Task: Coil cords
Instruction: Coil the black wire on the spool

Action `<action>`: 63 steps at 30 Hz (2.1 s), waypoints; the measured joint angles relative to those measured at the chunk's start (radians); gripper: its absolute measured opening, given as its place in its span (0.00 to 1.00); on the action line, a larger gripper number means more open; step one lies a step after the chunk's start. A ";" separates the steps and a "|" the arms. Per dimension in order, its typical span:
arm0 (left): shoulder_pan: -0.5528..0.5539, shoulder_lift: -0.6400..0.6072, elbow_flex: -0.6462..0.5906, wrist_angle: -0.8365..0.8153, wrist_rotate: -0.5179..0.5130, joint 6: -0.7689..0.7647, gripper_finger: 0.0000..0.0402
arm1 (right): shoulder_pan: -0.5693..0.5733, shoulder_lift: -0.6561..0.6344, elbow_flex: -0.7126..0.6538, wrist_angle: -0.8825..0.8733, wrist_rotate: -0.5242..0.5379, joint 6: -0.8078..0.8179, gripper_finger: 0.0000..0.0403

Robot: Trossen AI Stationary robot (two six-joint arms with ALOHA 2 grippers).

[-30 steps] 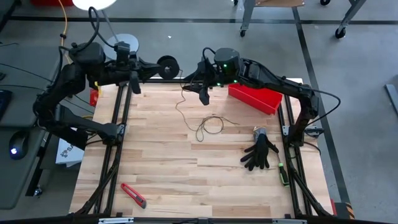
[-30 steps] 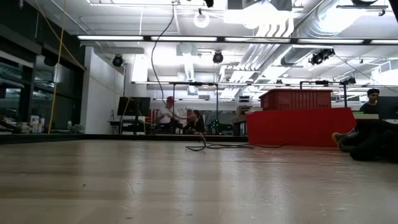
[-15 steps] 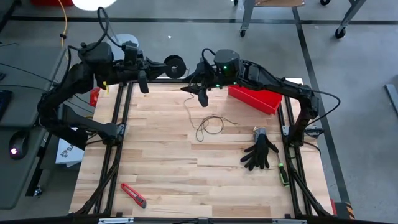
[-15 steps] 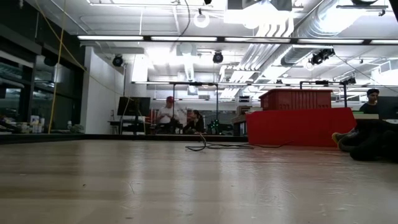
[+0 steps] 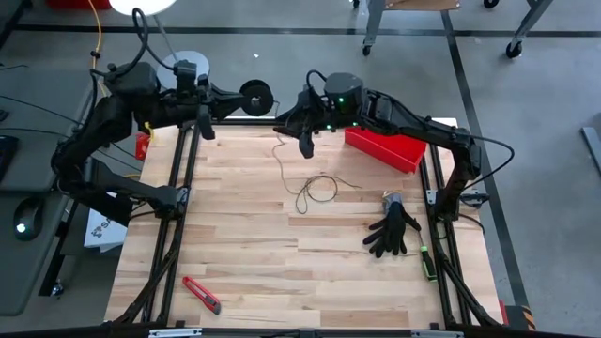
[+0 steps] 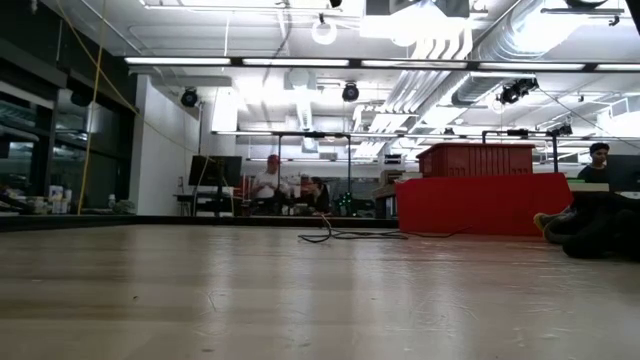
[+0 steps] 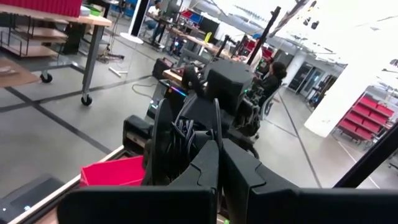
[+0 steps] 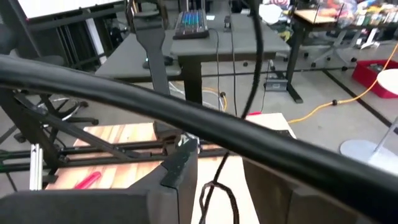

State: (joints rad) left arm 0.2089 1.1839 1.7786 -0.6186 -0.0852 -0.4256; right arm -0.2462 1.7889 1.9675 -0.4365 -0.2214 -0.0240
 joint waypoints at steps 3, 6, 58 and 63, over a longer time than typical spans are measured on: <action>0.000 0.000 0.000 0.002 -0.003 -0.008 0.00 | 0.000 0.000 0.000 0.009 0.008 0.001 0.29; 0.000 0.001 0.000 0.003 -0.005 -0.008 0.00 | 0.000 0.000 0.000 0.009 0.011 0.001 0.29; -0.005 0.019 0.005 0.093 0.132 -0.978 0.00 | 0.151 0.191 -0.003 0.796 0.100 0.085 0.00; -0.038 0.018 0.006 0.073 0.128 -1.013 0.00 | 0.154 0.242 -0.003 0.969 0.081 0.133 0.00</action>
State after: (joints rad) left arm 0.1709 1.2018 1.7843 -0.5458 0.0431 -1.4381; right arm -0.0925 2.0310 1.9644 0.5329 -0.1406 0.1093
